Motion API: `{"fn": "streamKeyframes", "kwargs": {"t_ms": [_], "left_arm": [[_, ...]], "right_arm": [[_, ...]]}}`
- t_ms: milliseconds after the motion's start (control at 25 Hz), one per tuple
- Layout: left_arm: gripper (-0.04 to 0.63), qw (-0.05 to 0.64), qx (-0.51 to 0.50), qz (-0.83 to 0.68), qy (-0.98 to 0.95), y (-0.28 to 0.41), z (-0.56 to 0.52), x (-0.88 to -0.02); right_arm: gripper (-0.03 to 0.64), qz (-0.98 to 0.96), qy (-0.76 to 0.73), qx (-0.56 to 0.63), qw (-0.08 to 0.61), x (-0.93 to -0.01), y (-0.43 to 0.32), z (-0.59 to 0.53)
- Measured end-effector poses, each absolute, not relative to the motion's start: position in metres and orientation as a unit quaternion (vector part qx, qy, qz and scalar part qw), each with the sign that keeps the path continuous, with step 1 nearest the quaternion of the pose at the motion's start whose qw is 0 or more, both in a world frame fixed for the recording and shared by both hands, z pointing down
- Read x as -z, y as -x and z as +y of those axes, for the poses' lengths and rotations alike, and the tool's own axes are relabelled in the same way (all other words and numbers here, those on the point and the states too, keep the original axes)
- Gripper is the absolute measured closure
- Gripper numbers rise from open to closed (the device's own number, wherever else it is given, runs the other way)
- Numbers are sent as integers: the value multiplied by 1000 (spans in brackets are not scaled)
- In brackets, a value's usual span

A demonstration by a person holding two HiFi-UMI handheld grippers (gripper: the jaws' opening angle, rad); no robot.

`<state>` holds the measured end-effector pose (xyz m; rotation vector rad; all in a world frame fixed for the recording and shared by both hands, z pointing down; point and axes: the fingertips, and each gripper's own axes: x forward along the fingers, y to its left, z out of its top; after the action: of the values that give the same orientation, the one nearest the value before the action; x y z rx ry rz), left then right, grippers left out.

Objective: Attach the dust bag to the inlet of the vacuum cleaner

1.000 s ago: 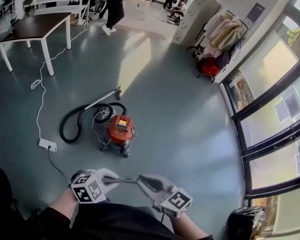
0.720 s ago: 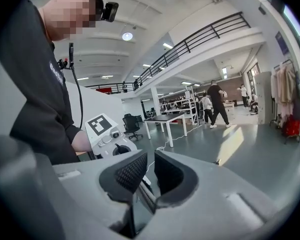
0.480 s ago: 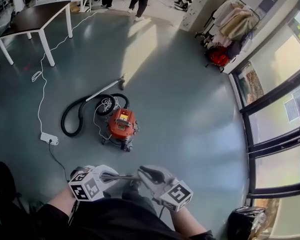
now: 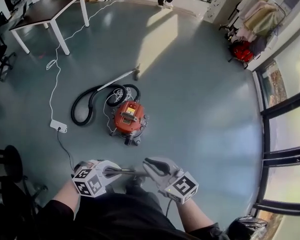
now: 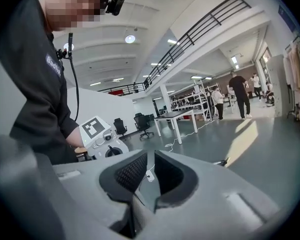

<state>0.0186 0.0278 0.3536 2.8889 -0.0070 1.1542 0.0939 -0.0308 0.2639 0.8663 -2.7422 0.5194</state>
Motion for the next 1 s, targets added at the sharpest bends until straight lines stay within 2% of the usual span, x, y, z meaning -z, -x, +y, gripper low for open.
{"fn": "streamKeyframes", "kwargs": {"t_ms": [240,600,1000], "left_arm": [[554,23,-383,3,-923,-14,16,-381],[555,20,-369,53,-928,22,-9,-433],[554,32,-358,75,-930,27,-29,-519]], "right_arm": [[586,-923,-303,-202,121,-291,-94,-44],[586,-898,-361,-216,132,-333,-48,-76],[586,-894,-363,-216,152,-420,-28,-103]]}}
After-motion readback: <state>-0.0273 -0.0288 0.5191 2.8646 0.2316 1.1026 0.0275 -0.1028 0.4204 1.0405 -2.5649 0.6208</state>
